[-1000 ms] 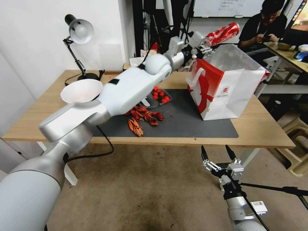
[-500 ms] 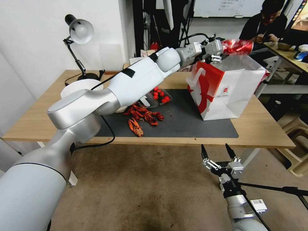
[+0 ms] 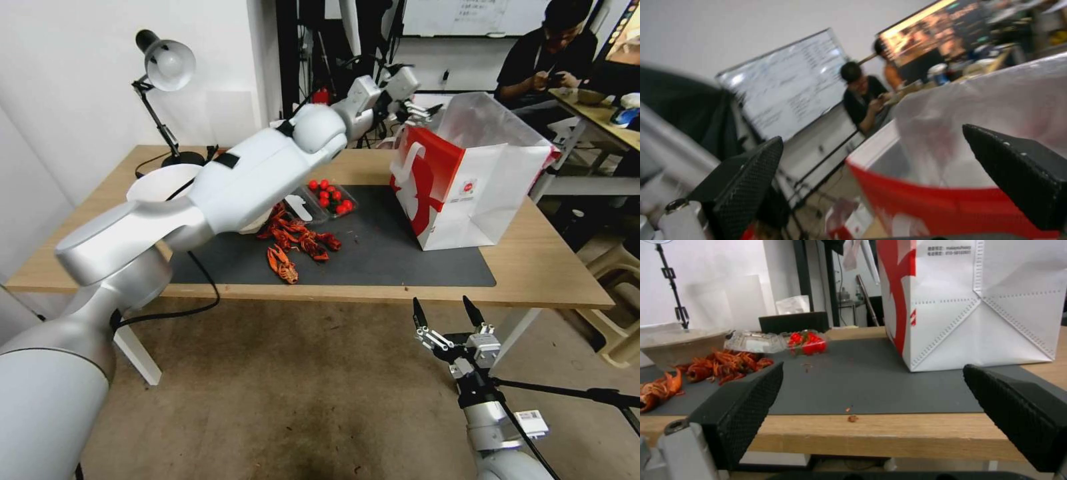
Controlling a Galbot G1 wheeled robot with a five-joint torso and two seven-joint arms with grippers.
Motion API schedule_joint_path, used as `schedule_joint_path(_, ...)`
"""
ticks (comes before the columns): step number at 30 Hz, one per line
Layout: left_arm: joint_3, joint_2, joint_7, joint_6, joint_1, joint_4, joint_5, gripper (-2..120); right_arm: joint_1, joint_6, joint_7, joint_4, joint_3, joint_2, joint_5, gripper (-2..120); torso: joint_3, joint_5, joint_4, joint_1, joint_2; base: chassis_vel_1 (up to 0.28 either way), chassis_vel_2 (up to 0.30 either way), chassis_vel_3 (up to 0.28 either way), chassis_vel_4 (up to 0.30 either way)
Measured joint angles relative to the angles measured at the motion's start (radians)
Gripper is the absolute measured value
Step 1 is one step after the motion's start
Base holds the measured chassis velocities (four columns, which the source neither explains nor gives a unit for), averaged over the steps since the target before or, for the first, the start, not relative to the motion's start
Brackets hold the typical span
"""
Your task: Pick up the trash from the table and place it into the takeout bag.
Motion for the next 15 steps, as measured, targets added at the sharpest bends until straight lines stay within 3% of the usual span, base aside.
schedule_joint_path(2,-0.025,0.006,-0.159,0.059,0.045,-0.062,-0.034,100,0.003,-0.004,0.002,0.0,-0.003,-0.001,-0.001,100,0.0,0.0002,-0.0003,0.0,0.0,0.0,0.0,0.0,0.0)
schedule_joint_path(3,-0.025,0.006,-0.159,0.059,0.045,-0.062,-0.034,100,0.003,-0.004,0.002,0.0,-0.003,-0.001,-0.001,100,0.0,0.0002,-0.0003,0.0,0.0,0.0,0.0,0.0,0.0)
schedule_joint_path(6,-0.049,0.026,-0.362,0.122,0.107,-0.149,-0.023,100,0.003,-0.006,0.003,0.004,-0.002,0.0,-0.001,100,0.0,0.0001,0.0,0.0,0.0,0.0,0.0,0.0,0.0)
schedule_joint_path(7,-0.054,0.036,-0.416,0.146,0.126,-0.182,-0.014,100,0.002,-0.006,0.003,0.004,-0.001,0.0,-0.001,100,0.0,0.0001,0.0,0.0,0.0,0.0,0.0,0.0,0.0)
schedule_joint_path(8,-0.054,0.036,-0.416,0.146,0.126,-0.182,-0.014,100,0.002,-0.006,0.003,0.004,-0.001,0.0,-0.001,100,0.0,0.0001,0.0,0.0,0.0,0.0,0.0,0.0,0.0)
schedule_joint_path(9,-0.057,0.046,-0.462,0.169,0.14,-0.213,-0.01,100,0.0,-0.006,0.004,0.004,0.0,0.001,-0.001,100,0.0,0.0001,0.0,0.0,0.0,0.0,0.0,0.0,0.0)
schedule_joint_path(11,-0.059,0.07,-0.607,0.219,0.18,-0.293,-0.009,100,0.001,-0.006,0.004,0.004,-0.001,0.001,-0.002,100,0.0,0.0001,0.0,0.0,0.0,0.0,0.0,0.0,0.0)
schedule_joint_path(12,-0.059,0.07,-0.607,0.219,0.18,-0.293,-0.009,100,0.001,-0.006,0.004,0.004,-0.001,0.001,-0.002,100,0.0,0.0001,0.0,0.0,0.0,0.0,0.0,0.0,0.0)
schedule_joint_path(15,-0.064,0.111,-0.702,0.239,0.228,-0.375,-0.012,100,0.004,-0.007,0.004,0.004,-0.005,0.001,-0.004,100,0.0,0.0001,-0.0002,0.0,0.0,0.0,0.0,0.0,0.0)
